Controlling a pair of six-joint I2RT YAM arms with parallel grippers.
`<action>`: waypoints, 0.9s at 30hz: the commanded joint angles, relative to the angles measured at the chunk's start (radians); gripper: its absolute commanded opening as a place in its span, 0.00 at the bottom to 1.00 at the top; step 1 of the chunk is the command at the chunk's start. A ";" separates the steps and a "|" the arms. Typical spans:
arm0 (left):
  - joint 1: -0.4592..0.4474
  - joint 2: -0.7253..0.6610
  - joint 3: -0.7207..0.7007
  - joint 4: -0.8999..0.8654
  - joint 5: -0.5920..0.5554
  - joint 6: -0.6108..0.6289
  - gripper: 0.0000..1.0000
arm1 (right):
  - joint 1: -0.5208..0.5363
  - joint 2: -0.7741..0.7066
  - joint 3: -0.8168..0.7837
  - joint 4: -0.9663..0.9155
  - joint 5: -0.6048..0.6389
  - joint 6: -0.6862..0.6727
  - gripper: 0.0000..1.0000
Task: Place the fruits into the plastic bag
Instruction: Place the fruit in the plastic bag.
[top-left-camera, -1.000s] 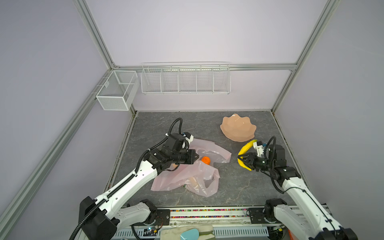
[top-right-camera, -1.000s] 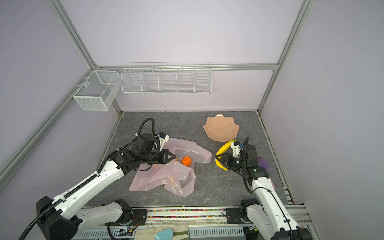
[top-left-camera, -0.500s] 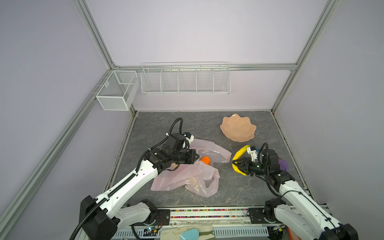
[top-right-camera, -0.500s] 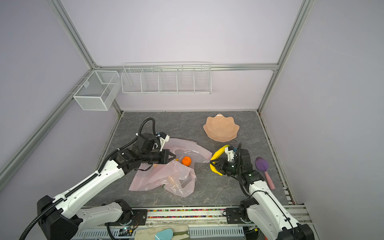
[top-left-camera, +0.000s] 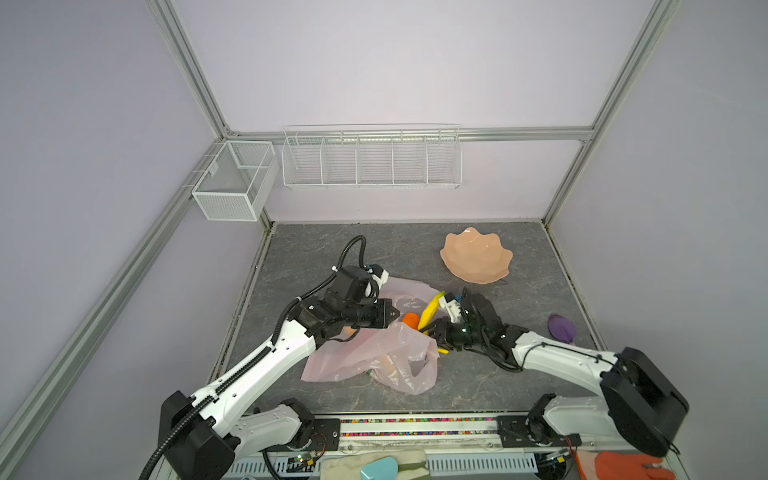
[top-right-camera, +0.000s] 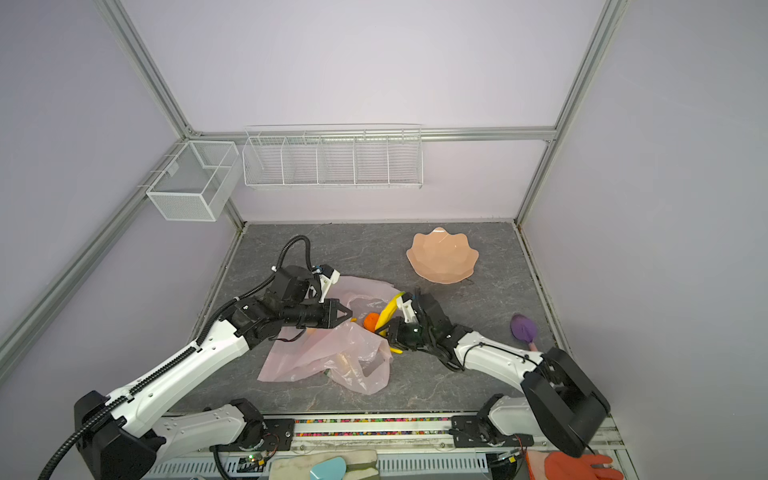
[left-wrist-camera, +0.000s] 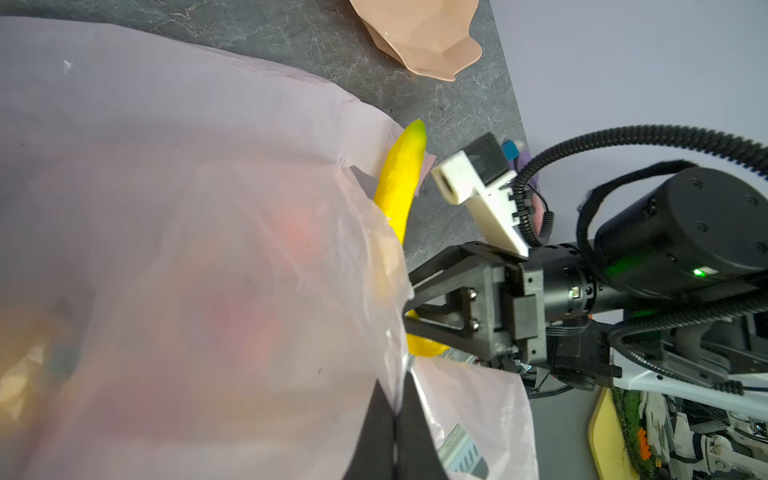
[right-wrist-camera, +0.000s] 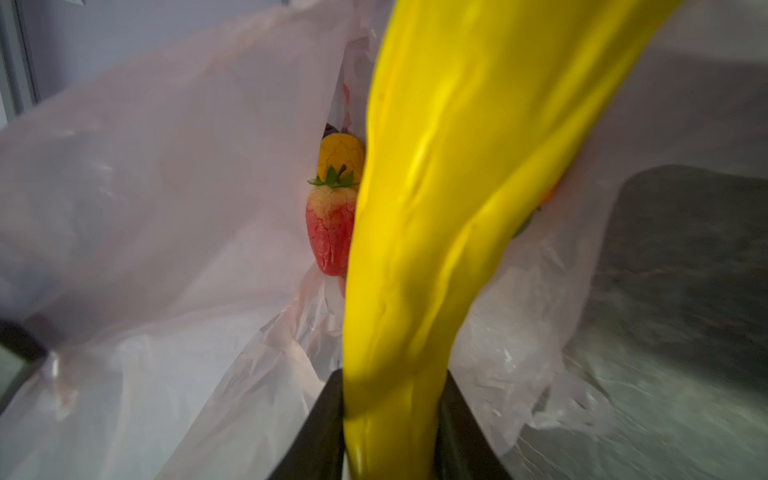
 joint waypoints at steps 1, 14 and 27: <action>0.005 -0.013 0.032 0.005 0.006 0.014 0.00 | 0.079 0.112 0.106 0.134 0.015 0.037 0.15; 0.005 -0.035 0.029 -0.004 -0.018 0.018 0.00 | 0.150 0.368 0.356 0.114 -0.107 0.057 0.34; 0.005 -0.036 0.027 -0.015 -0.028 0.021 0.00 | 0.151 0.378 0.391 0.016 -0.133 0.048 0.79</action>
